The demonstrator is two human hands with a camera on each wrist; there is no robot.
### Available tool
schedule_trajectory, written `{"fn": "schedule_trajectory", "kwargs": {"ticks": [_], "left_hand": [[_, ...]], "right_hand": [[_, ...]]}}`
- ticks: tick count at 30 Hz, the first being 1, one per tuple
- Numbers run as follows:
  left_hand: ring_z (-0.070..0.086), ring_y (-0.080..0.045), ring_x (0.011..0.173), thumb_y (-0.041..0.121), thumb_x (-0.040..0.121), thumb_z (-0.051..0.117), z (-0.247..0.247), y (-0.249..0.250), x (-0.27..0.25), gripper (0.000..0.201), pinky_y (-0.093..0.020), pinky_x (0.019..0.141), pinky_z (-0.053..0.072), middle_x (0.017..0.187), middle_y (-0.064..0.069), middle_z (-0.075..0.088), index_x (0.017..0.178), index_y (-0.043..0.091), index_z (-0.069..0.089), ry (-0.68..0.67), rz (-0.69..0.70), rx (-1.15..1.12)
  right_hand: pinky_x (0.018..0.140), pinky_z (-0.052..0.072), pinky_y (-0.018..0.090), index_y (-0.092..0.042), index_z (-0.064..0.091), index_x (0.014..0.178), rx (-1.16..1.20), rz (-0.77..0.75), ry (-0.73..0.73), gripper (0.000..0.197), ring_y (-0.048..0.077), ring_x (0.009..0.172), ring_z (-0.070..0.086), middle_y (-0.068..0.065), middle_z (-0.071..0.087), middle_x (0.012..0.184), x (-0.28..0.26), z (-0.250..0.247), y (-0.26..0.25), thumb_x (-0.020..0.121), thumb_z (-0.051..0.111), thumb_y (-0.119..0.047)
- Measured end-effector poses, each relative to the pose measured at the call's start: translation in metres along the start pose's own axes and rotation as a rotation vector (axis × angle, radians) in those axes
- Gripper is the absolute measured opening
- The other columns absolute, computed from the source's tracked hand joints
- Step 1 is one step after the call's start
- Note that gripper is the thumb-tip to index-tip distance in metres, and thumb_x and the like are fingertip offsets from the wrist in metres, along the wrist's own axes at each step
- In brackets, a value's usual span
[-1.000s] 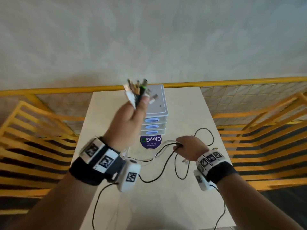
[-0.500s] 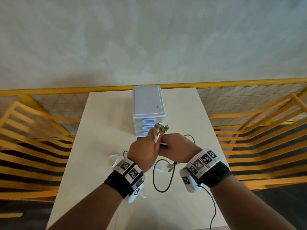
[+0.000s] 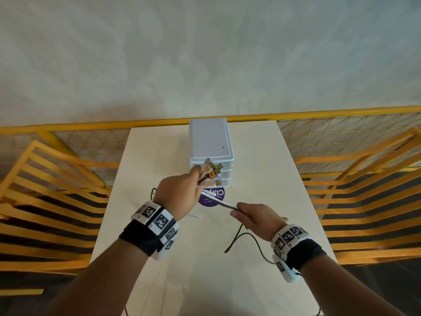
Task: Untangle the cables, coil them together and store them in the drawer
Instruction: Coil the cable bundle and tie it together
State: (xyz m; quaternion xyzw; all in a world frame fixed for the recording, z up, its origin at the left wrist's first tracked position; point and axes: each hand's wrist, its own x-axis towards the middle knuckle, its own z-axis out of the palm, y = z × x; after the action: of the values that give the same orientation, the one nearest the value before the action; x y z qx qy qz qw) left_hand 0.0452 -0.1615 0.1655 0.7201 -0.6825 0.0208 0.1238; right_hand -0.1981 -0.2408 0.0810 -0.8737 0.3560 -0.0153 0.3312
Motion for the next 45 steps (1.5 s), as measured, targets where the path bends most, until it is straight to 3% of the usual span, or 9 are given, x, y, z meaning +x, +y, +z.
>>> {"fn": "schedule_trajectory", "kwargs": {"ticks": [4,9,16,20,24,29,36,42,45], "left_hand": [[0.054,-0.034,0.042,0.017,0.089,0.069,-0.019,-0.01,0.002,0.021,-0.025,0.044,0.028,0.051,0.003,0.045,0.103,0.007,0.057,0.027,-0.034,0.014],[0.028,-0.024,0.036,0.01,0.085,0.072,-0.04,-0.015,0.006,0.019,-0.018,0.042,0.015,0.051,0.01,0.033,0.095,0.007,0.056,0.101,-0.02,-0.053],[0.033,-0.027,0.036,0.009,0.084,0.072,-0.039,-0.014,0.004,0.02,-0.017,0.044,0.011,0.051,0.01,0.033,0.095,0.006,0.056,0.035,-0.013,-0.042],[0.034,-0.028,0.043,0.018,0.096,0.06,-0.03,-0.036,0.006,0.012,-0.028,0.046,0.027,0.052,0.01,0.031,0.099,0.009,0.052,0.077,-0.117,-0.046],[0.042,-0.031,0.049,0.02,0.098,0.058,-0.028,-0.035,0.008,0.013,-0.031,0.049,0.033,0.056,0.007,0.04,0.105,0.01,0.051,-0.001,-0.134,-0.026],[0.05,-0.033,0.057,0.024,0.101,0.051,-0.015,-0.023,0.008,0.017,-0.033,0.053,0.031,0.059,0.007,0.039,0.112,0.012,0.048,-0.126,-0.146,0.001],[0.069,-0.03,0.078,0.028,0.1,0.051,0.008,0.016,-0.003,0.034,-0.031,0.059,0.035,0.087,-0.003,0.071,0.132,0.016,0.05,-0.192,-0.036,-0.07],[0.068,-0.028,0.064,0.025,0.099,0.048,0.002,0.026,0.001,0.043,-0.033,0.051,0.048,0.084,-0.005,0.074,0.142,0.017,0.049,0.052,0.049,-0.302],[0.059,-0.019,0.055,0.029,0.108,0.043,-0.011,0.031,0.006,0.022,-0.036,0.052,0.046,0.065,0.003,0.061,0.112,0.033,0.064,0.155,0.005,-0.666]], "right_hand": [[0.07,0.05,0.033,-0.023,0.053,0.087,0.004,0.047,0.077,0.046,0.015,0.072,0.062,-0.003,0.068,0.077,0.003,0.02,0.028,0.095,0.038,-0.067],[0.07,0.05,0.04,-0.025,0.049,0.085,0.006,0.175,0.038,0.028,0.024,0.069,0.056,-0.004,0.057,0.068,0.007,0.038,0.041,0.104,0.046,-0.045],[0.062,0.047,0.028,-0.031,0.061,0.074,0.143,0.319,0.053,0.034,0.014,0.059,0.054,-0.005,0.056,0.061,0.0,0.027,0.053,0.1,0.052,-0.051],[0.062,0.051,0.033,-0.029,0.062,0.078,0.204,0.434,0.135,0.028,0.015,0.058,0.06,-0.007,0.058,0.06,-0.008,0.006,0.074,0.094,0.063,-0.052],[0.061,0.045,0.023,-0.035,0.061,0.097,0.18,0.504,0.156,0.024,0.01,0.072,0.064,-0.008,0.067,0.082,-0.021,0.004,0.088,0.085,0.074,-0.052],[0.08,0.057,0.037,-0.027,0.065,0.091,0.155,0.562,0.221,0.019,0.01,0.079,0.066,-0.006,0.071,0.088,-0.032,0.01,0.084,0.096,0.062,-0.045],[0.082,0.046,0.009,-0.038,0.055,0.128,0.305,0.035,0.468,0.051,0.0,0.103,0.06,-0.019,0.058,0.113,-0.022,-0.022,-0.015,0.084,0.08,-0.038],[0.081,0.053,0.024,-0.037,0.052,0.138,0.465,-0.088,0.463,0.051,0.01,0.101,0.067,-0.012,0.064,0.118,-0.007,-0.05,-0.059,0.089,0.067,-0.042],[0.083,0.054,0.028,-0.038,0.058,0.133,0.594,-0.141,0.398,0.045,0.01,0.104,0.068,-0.01,0.067,0.12,-0.012,-0.066,-0.08,0.089,0.065,-0.046]]}}
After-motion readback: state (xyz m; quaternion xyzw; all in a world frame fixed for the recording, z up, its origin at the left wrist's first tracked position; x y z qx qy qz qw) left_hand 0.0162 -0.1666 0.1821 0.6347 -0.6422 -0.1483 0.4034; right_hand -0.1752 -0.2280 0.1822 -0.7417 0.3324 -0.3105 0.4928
